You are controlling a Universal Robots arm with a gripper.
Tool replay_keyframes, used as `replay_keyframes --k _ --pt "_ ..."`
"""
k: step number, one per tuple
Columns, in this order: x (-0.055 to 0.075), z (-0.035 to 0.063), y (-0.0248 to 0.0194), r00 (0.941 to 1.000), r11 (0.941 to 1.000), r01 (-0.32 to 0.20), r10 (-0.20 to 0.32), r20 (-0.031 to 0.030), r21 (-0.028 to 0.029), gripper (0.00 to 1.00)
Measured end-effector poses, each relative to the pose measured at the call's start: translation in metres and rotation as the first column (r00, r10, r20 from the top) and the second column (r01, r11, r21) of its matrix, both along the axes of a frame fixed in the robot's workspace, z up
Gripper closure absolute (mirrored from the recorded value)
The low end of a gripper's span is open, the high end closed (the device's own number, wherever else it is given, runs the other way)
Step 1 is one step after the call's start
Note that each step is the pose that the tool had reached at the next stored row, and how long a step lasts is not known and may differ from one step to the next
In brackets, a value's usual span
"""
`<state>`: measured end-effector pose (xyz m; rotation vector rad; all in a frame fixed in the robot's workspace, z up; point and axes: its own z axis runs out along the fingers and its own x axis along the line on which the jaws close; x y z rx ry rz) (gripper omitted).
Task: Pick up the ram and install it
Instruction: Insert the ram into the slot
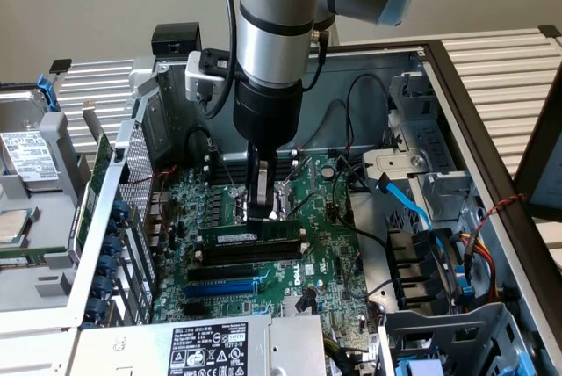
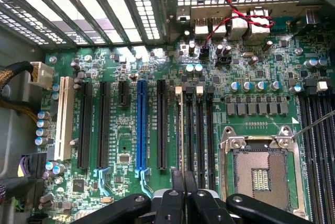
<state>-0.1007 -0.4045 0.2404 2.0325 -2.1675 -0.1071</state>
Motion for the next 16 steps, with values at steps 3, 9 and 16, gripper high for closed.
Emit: replay_keyframes --k 3,9,16 --pt "0.0000 -0.0001 -0.0008 1.0000 1.0000 0.000 0.000 0.0000 0.0000 0.88" --pt "0.0000 -0.0002 -0.0011 1.0000 1.0000 0.000 0.000 0.0000 0.0000 0.88" --pt "0.0000 -0.0012 -0.0011 1.0000 1.0000 0.000 0.000 -0.0001 -0.0001 0.88"
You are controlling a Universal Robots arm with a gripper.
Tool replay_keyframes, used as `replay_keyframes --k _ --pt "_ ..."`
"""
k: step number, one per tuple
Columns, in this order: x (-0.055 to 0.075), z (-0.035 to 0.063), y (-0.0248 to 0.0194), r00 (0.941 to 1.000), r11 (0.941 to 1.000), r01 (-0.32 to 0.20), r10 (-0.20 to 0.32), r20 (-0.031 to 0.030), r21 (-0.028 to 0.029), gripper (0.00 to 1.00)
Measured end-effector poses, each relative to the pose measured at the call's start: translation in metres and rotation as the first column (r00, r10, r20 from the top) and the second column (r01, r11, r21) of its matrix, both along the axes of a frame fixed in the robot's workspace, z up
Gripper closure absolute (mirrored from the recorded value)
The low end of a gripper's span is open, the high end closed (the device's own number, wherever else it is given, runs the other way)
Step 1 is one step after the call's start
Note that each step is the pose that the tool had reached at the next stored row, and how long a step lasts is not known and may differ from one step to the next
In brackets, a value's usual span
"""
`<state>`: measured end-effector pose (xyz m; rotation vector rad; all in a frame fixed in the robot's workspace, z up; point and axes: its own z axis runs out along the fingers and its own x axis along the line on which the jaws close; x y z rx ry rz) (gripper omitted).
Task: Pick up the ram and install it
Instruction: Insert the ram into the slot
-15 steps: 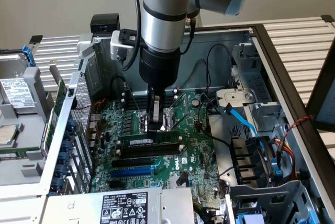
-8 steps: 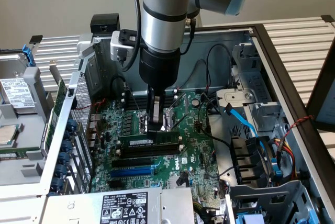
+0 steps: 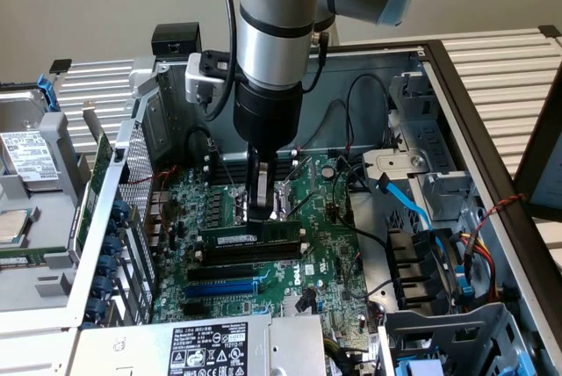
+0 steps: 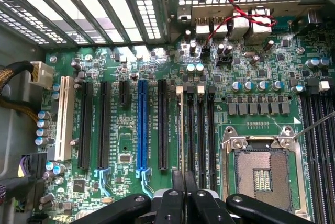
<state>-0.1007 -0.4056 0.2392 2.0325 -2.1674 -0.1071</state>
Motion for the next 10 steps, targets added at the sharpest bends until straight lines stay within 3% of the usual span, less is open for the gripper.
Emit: replay_keyframes --k 10 --pt "0.0000 -0.0024 0.0000 1.0000 1.0000 0.000 0.000 -0.0001 -0.0001 0.88"
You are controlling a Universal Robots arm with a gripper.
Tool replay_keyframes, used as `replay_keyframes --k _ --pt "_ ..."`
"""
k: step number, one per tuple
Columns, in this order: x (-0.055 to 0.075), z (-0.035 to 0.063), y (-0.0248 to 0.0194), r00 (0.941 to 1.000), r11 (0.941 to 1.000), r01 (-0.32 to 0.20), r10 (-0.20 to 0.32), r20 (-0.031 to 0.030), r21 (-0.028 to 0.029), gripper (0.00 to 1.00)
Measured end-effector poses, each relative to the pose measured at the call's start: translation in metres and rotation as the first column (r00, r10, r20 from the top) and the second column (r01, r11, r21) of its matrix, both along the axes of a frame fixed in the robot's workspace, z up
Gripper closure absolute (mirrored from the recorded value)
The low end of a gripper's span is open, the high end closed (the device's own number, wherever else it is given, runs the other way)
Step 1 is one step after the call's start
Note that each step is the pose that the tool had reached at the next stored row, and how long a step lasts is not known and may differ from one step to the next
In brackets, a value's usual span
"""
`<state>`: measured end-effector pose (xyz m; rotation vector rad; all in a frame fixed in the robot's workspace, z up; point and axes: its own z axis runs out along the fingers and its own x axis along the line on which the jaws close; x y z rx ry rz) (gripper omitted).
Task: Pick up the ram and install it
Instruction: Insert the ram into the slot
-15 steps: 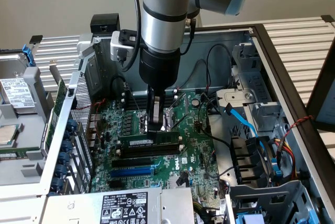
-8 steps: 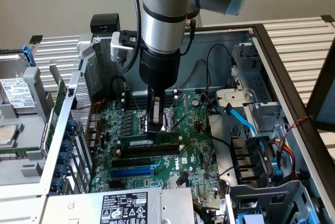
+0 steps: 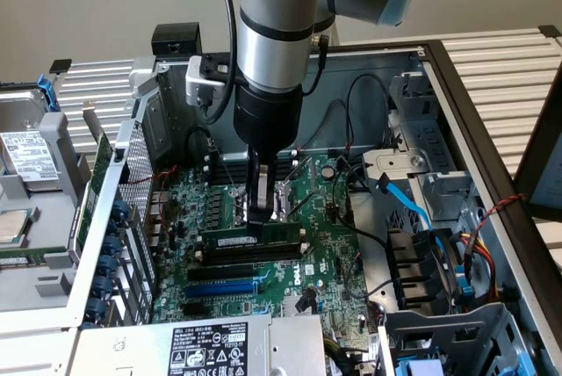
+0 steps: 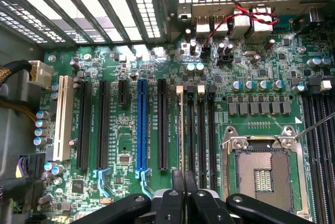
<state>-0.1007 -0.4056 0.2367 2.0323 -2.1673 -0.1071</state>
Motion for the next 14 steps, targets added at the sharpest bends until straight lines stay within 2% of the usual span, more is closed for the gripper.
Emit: replay_keyframes --k 11,12,14 --pt "0.0000 -0.0012 0.0000 1.0000 1.0000 0.000 0.000 -0.0002 0.0001 0.88" --pt "0.0000 -0.0014 -0.0002 1.0000 1.0000 0.000 0.000 -0.0017 0.0003 0.88" --pt "0.0001 -0.0017 -0.0003 1.0000 1.0000 0.000 0.000 -0.0089 0.0003 0.88"
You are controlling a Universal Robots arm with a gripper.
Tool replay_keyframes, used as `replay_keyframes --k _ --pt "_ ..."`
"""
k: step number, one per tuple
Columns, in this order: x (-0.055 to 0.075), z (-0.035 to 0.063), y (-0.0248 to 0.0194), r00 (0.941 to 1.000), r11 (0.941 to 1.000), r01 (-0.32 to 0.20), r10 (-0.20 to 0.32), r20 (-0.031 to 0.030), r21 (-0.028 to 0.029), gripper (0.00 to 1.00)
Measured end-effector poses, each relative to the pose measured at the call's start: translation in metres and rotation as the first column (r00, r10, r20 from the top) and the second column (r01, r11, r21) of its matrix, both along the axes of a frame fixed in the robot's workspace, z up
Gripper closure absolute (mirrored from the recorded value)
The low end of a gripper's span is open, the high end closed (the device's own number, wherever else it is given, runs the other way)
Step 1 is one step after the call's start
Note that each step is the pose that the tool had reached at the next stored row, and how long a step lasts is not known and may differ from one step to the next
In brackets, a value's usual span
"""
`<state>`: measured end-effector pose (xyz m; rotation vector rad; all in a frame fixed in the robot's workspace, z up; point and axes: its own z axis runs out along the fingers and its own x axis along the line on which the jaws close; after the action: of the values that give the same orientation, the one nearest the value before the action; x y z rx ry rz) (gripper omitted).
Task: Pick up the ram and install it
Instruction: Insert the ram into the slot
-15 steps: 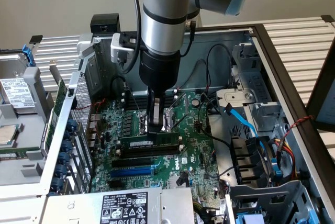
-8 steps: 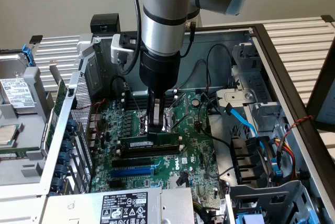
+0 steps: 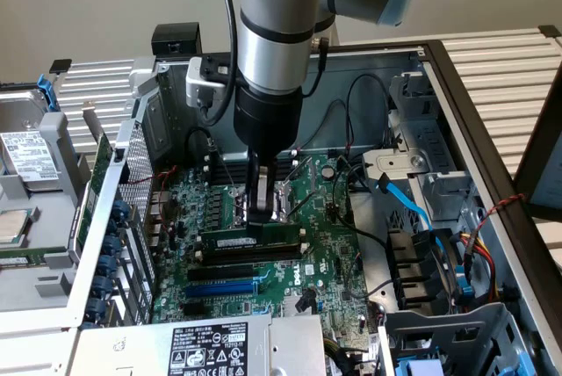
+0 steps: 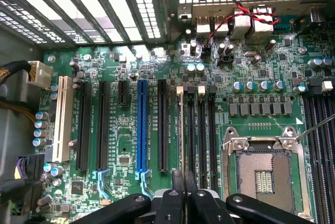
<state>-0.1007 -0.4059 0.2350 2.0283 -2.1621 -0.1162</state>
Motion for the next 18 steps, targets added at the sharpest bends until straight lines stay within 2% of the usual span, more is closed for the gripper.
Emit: replay_keyframes --k 1,2,10,13,18 --pt "0.0000 -0.0002 0.0000 1.0000 1.0000 0.000 0.000 -0.0052 0.0001 0.88" --pt "-0.0001 -0.0001 0.0000 1.0000 1.0000 0.000 0.000 -0.0071 -0.0002 0.88" --pt "0.0000 -0.0009 0.0000 1.0000 1.0000 0.000 0.000 -0.0069 -0.0005 0.88" --pt "0.0000 -0.0015 -0.0001 1.0000 1.0000 0.000 0.000 -0.0072 -0.0032 0.88" --pt "0.0000 -0.0017 0.0000 1.0000 1.0000 0.000 0.000 -0.0070 -0.0033 0.88"
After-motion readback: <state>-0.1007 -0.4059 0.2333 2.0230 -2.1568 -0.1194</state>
